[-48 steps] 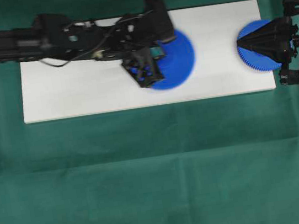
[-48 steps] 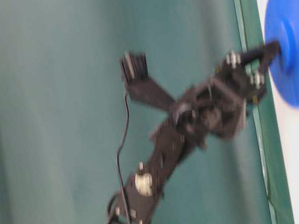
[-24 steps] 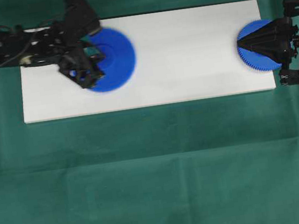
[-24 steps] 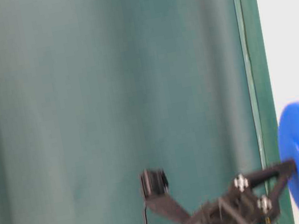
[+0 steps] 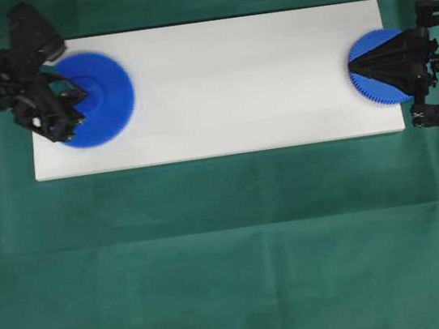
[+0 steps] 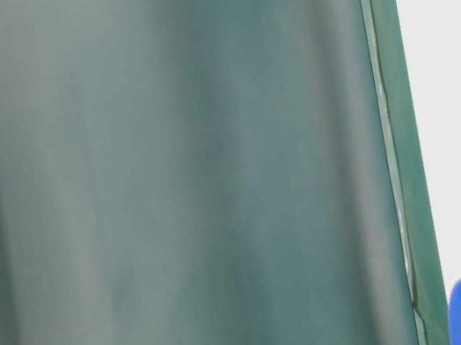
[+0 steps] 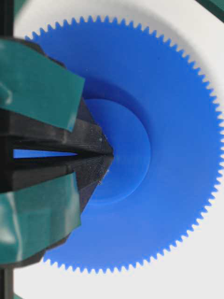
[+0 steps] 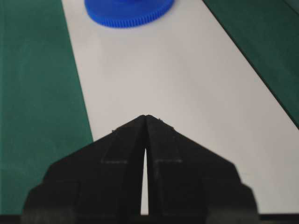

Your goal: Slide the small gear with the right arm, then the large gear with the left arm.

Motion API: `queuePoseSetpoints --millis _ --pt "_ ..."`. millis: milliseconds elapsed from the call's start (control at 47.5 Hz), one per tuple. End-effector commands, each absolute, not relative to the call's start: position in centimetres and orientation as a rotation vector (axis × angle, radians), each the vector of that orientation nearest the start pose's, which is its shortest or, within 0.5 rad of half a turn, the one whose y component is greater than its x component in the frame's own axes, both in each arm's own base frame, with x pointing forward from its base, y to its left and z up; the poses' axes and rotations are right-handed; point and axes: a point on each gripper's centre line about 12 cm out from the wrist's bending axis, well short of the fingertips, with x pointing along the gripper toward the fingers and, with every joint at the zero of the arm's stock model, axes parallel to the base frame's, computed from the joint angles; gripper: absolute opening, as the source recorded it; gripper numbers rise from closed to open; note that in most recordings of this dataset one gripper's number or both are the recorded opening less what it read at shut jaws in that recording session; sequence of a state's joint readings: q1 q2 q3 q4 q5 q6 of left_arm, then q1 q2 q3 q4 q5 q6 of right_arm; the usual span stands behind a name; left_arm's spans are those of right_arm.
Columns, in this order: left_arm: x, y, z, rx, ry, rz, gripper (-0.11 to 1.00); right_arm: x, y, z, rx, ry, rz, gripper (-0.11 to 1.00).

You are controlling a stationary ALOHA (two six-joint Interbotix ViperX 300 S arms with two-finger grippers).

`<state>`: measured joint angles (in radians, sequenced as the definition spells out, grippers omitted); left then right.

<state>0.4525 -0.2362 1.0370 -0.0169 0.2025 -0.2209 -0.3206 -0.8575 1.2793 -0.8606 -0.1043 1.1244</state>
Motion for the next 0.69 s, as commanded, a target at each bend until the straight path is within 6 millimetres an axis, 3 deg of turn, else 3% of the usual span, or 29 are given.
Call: queuePoseSetpoints --millis 0,674 --pt "22.48 11.22 11.75 -0.463 0.928 0.546 0.00 19.19 -5.29 21.06 0.335 0.295 -0.276 0.50" --pt "22.92 11.46 12.60 -0.455 0.840 0.548 0.00 19.16 -5.28 21.01 0.335 0.297 -0.276 0.50"
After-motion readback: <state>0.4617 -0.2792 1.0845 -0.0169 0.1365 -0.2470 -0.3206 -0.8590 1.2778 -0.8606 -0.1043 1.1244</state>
